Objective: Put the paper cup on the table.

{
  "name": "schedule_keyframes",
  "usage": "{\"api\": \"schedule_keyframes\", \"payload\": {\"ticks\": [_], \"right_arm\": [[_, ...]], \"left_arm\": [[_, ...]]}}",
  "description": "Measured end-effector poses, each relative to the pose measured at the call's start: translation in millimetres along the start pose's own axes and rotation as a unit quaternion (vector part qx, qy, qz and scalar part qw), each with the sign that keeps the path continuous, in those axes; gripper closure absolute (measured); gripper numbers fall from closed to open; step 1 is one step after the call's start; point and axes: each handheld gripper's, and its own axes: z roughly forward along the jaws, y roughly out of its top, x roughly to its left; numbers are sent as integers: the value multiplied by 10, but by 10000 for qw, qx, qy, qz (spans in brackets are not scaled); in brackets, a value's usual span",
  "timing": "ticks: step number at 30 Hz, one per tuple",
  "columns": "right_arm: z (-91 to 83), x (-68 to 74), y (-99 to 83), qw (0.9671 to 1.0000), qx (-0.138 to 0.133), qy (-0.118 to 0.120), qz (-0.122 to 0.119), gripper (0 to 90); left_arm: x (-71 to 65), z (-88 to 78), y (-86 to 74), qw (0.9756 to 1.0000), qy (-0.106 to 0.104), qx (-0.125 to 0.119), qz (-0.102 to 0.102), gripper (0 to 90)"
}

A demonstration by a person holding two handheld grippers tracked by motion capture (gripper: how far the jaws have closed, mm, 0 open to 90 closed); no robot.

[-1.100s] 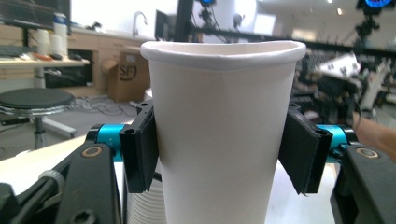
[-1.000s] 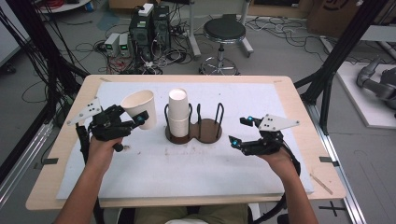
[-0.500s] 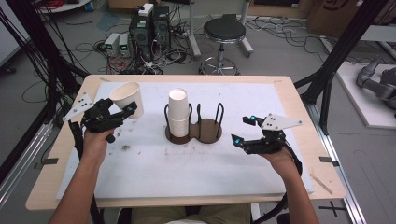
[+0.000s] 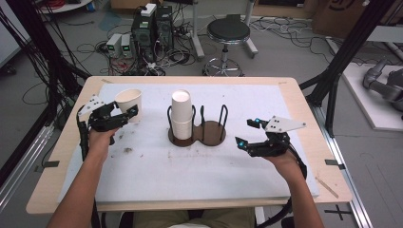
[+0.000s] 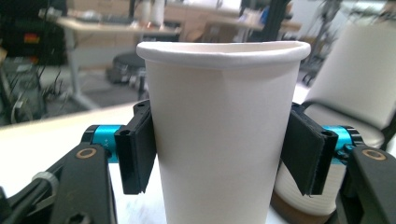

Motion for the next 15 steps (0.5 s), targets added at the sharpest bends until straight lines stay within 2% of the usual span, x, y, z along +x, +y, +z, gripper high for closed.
{"api": "schedule_keyframes", "payload": {"ticks": [4, 7, 12, 15], "right_arm": [[9, -1, -12, 10000, 40, 8, 6, 220], [15, 0, -11, 10000, 45, 17, 4, 220], [13, 4, -12, 10000, 50, 22, -8, 220], [8, 4, -15, 10000, 56, 26, -9, 220]], "left_arm": [[52, 98, -94, 9991, 136, 407, -55, 334], [58, 166, -147, 9982, 75, 588, -100, 334], [53, 266, -262, 9940, 129, 1082, 3, 335], [46, 280, -318, 9929, 169, 1179, 23, 335]]}}
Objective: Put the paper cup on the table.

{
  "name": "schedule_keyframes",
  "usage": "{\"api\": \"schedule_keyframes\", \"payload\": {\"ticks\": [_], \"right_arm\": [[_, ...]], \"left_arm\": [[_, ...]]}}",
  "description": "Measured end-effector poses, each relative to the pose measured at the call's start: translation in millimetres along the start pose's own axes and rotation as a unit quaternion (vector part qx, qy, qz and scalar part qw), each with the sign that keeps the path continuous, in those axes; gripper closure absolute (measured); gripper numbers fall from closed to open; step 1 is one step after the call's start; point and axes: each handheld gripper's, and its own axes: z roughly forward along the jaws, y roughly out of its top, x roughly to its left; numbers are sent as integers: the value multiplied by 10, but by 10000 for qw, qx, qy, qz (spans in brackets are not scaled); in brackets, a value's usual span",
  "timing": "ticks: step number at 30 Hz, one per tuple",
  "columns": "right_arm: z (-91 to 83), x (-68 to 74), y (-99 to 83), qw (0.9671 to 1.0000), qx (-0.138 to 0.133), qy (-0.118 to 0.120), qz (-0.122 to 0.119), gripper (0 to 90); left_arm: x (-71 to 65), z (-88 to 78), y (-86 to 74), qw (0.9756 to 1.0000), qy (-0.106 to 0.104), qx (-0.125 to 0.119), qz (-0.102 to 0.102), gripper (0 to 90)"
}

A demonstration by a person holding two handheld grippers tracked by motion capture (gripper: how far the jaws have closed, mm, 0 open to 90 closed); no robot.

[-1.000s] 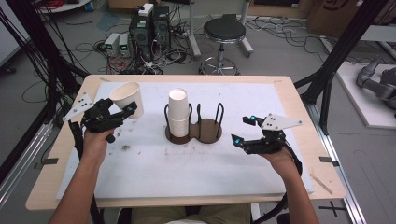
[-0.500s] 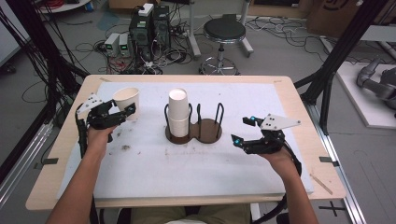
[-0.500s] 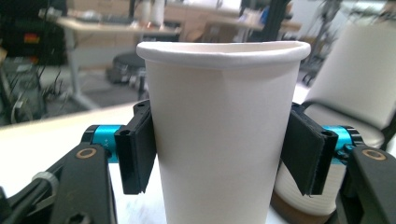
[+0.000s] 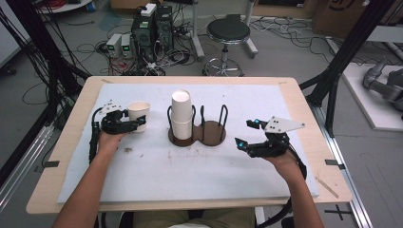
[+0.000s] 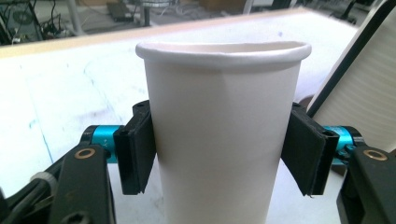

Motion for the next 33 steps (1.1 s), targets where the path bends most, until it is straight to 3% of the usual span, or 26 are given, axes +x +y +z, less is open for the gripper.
{"api": "schedule_keyframes", "payload": {"ticks": [5, 12, 16, 19, 26, 29, 33], "right_arm": [[-3, -3, -6, 10000, 5, -2, 12, 220], [-4, -2, -9, 10000, 27, -9, 3, 220], [0, -1, -8, 10000, 29, -8, -7, 220], [1, -1, -9, 10000, 24, -5, 0, 220], [5, 1, -9, 10000, 42, -2, 1, 220], [2, -3, -7, 10000, 28, 4, -6, 220], [-2, -7, -10, 10000, 40, -8, -9, 220]], "left_arm": [[-18, -39, -7, 10000, 49, 43, 67, 335], [-109, -114, 6, 9987, 188, 300, 365, 318], [-126, -132, -2, 9985, 272, 337, 323, 302], [-141, -168, -28, 9985, 383, 343, 163, 297], [-182, -221, -61, 9967, 529, 585, 217, 257], [-181, -250, -85, 9966, 500, 642, 81, 215], [-179, -379, -73, 9969, 462, 625, 110, 202]]}}
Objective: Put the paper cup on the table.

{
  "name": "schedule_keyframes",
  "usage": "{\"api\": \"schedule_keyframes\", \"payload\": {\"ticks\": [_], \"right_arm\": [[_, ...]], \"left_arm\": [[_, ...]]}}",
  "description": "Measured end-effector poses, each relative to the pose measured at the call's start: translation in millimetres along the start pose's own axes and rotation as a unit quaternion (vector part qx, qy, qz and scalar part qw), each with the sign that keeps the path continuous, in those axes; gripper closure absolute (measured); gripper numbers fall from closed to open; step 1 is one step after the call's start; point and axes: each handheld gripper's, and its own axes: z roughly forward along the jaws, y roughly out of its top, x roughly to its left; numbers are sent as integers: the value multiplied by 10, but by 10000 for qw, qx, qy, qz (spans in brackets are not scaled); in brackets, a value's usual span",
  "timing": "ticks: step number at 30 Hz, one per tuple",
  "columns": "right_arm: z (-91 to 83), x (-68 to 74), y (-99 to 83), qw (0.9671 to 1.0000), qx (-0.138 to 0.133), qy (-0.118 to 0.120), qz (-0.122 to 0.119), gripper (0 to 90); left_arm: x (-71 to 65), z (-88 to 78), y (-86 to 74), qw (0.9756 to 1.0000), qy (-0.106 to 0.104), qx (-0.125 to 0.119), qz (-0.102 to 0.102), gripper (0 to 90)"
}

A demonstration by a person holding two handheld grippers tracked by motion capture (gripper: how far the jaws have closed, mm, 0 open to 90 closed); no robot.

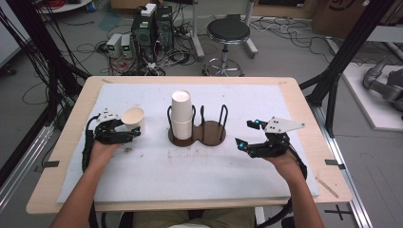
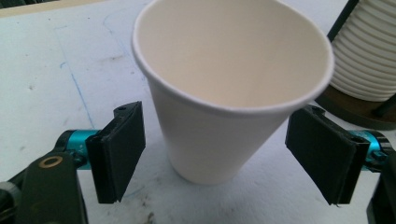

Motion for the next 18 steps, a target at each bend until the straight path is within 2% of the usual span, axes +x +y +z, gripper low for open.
{"api": "schedule_keyframes", "payload": {"ticks": [4, 6, 8, 9, 10, 14, 18], "right_arm": [[-1, -6, -10, 10000, 23, -4, 16, 220], [-4, -14, -18, 10000, 30, -20, 19, 220], [-11, -21, -24, 10000, 46, -35, 27, 220], [-15, -25, -27, 10000, 44, -60, 48, 220], [-20, -32, -32, 9999, 56, -75, 64, 220], [-22, -57, -51, 9997, 96, -171, 117, 220], [-34, -76, -76, 9991, 160, -371, 130, 220]], "left_arm": [[24, -207, -18, 9997, 57, -233, 33, 202], [55, -333, -18, 9988, 7, -487, -86, 202], [66, -452, -8, 9966, -64, -800, -195, 202], [69, -515, 6, 9942, -195, -1029, -257, 201], [63, -549, 18, 9923, -238, -1177, -309, 202], [7, -662, 99, 9815, -533, -1805, -349, 185], [-70, -699, 177, 9738, -835, -2096, -275, 185]]}}
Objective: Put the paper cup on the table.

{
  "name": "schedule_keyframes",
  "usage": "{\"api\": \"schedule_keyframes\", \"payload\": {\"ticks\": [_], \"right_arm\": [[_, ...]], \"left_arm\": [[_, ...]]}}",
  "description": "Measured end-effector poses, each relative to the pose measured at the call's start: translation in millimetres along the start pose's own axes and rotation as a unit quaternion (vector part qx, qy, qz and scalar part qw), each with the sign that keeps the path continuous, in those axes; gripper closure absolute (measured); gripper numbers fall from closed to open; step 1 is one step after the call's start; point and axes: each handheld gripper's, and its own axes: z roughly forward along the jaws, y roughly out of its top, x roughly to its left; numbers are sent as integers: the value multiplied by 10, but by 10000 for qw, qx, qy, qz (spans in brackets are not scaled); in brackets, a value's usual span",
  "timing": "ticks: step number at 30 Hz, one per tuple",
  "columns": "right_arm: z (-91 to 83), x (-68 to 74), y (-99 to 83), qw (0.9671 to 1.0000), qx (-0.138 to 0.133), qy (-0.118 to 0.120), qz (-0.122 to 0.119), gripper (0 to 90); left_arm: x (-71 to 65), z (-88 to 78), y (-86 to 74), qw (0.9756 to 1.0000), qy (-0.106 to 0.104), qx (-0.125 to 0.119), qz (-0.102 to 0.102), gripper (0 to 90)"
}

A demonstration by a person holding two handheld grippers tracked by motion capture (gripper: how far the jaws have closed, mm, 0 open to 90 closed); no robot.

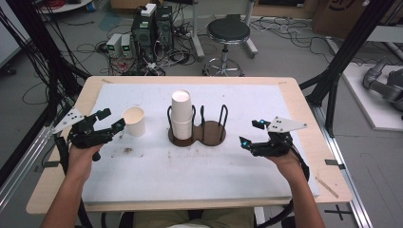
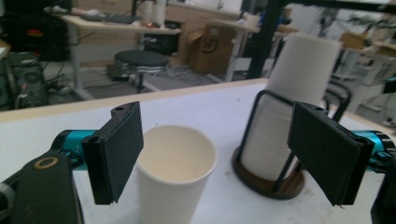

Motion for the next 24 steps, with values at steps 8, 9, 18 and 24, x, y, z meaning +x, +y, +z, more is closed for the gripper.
{"api": "schedule_keyframes", "payload": {"ticks": [8, 9, 18, 24], "right_arm": [[-76, -49, -68, 9994, -32, -324, 101, 219], [-85, -52, -74, 9994, -32, -327, 115, 219], [-209, -79, -101, 9987, -125, -454, 197, 219], [-250, -51, -81, 9986, -90, -514, 130, 219]], "left_arm": [[-160, 87, 111, 9993, -311, -90, 204, 174], [-177, 99, 120, 9992, -338, -97, 211, 173], [-294, 121, 155, 9977, -508, -132, 427, 174], [-351, 108, 164, 9970, -575, -156, 485, 174]]}}
